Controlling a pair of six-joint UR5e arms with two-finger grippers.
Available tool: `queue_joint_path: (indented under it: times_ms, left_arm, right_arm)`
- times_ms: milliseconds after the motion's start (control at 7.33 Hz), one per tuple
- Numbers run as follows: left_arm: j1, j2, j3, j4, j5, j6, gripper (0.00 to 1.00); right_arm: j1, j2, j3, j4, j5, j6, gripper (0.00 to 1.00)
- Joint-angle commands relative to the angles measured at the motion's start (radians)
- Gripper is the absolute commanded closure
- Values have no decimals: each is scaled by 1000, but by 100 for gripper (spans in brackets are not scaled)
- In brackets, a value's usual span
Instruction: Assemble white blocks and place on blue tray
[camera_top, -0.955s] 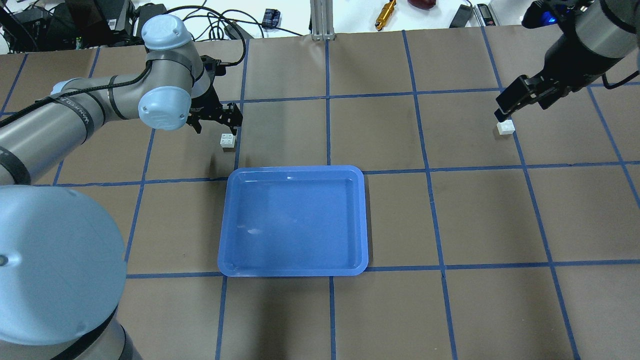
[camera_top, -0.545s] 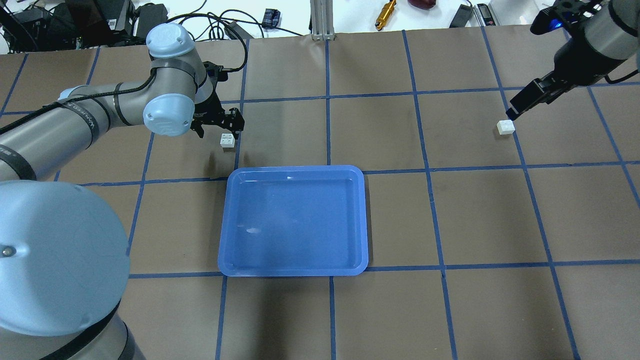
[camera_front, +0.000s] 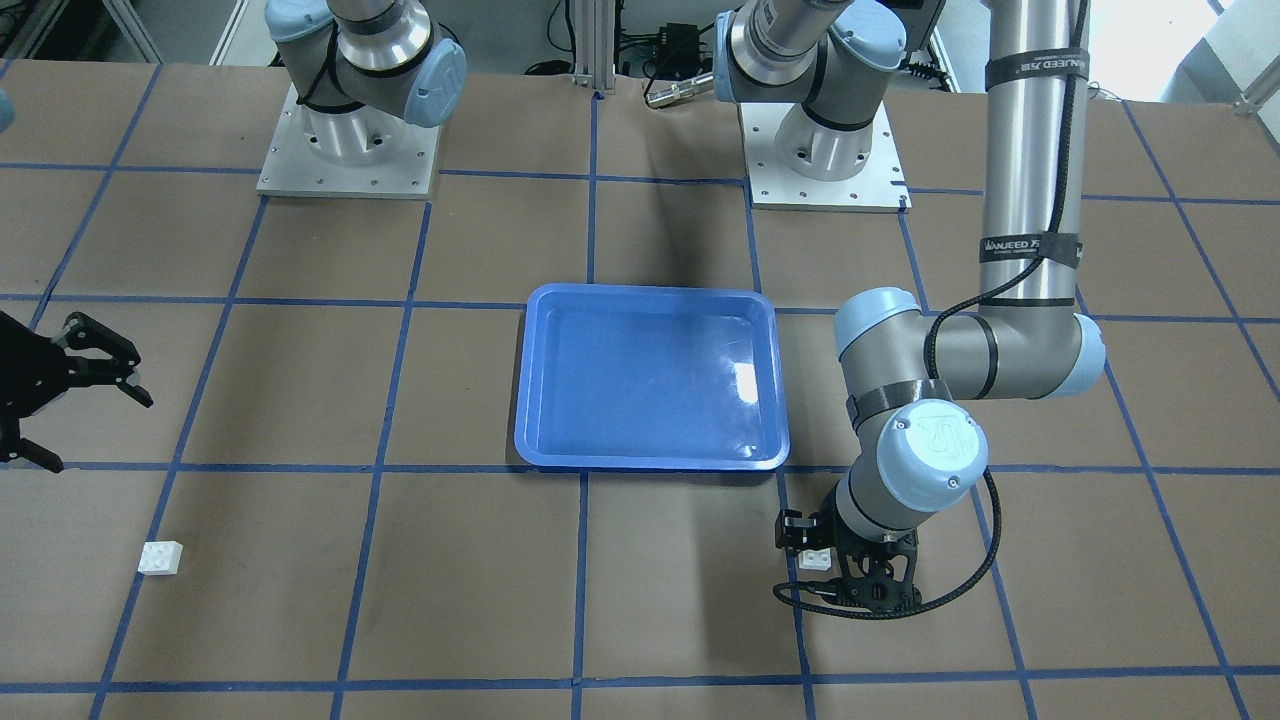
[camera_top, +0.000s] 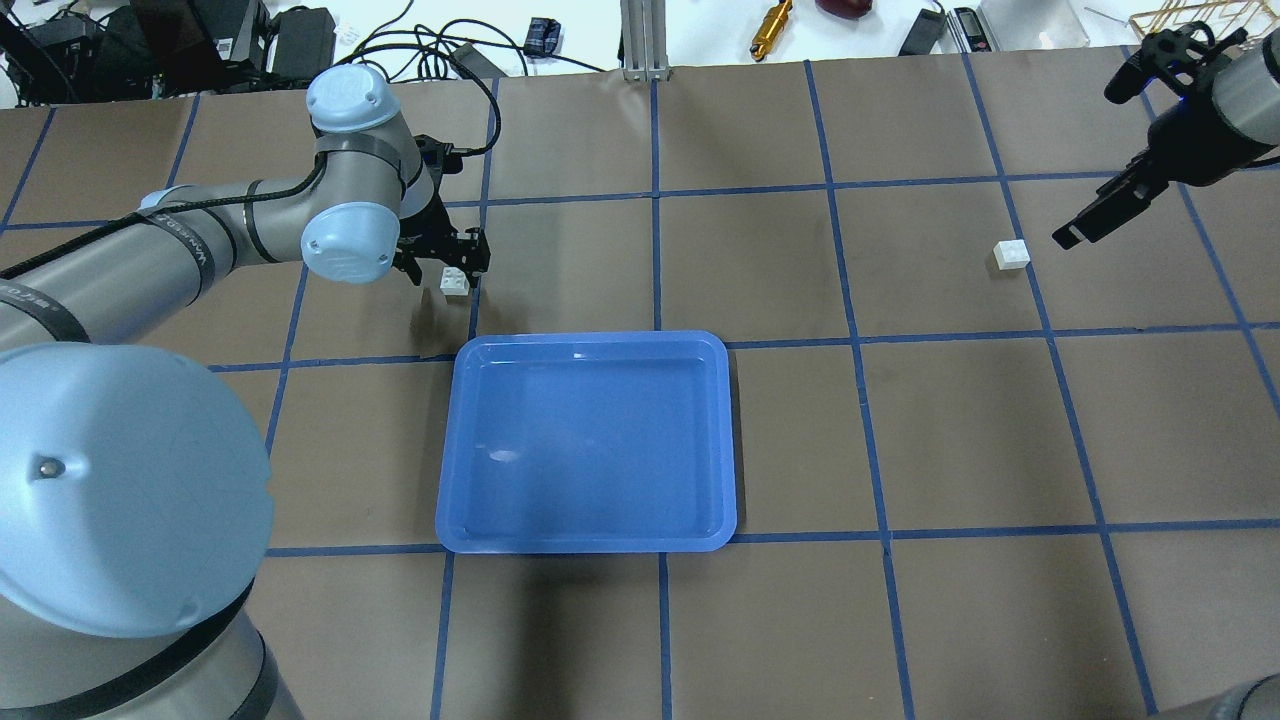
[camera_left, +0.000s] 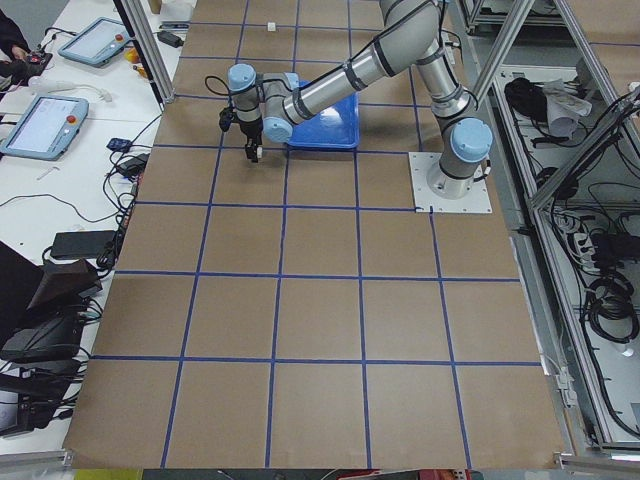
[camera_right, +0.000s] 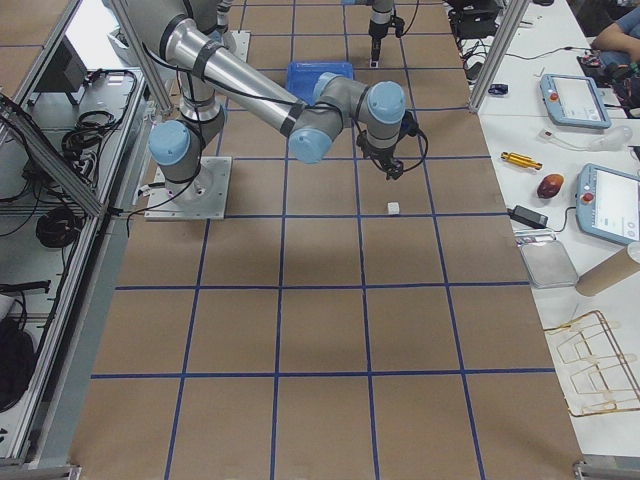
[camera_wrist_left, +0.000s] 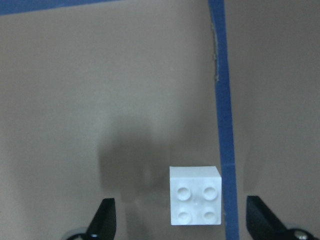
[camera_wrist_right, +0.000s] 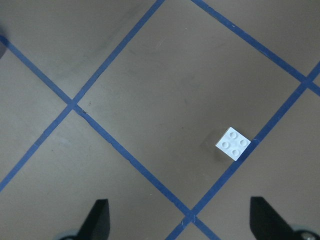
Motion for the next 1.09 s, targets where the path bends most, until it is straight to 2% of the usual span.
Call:
queue_joint_path:
  times_ms: [0,136,273,545,682,955]
  left_arm:
    - [0,0,4,1,0,-4,60]
    - [0,0,5,1,0,-6,82]
    - [0,3,7,1,-2,-3,95]
    - [1,30,28,-6,-11,0,100]
    - [0,55,57,-55,-29,-1,100]
    - [-28,139,51,-184,-32,-56,100]
  right_arm:
    - [-40,54,-3,-7,41,-288,0]
    - [-48,65,-3,-7,43,-306,0]
    - [-56,64,-3,-4,40,-326,0]
    - [-74,106,-7,-7,46,-596,0]
    - [-94,129,-32,4,73,-637,0]
    - [-96,182,-61,-7,76,-777,2]
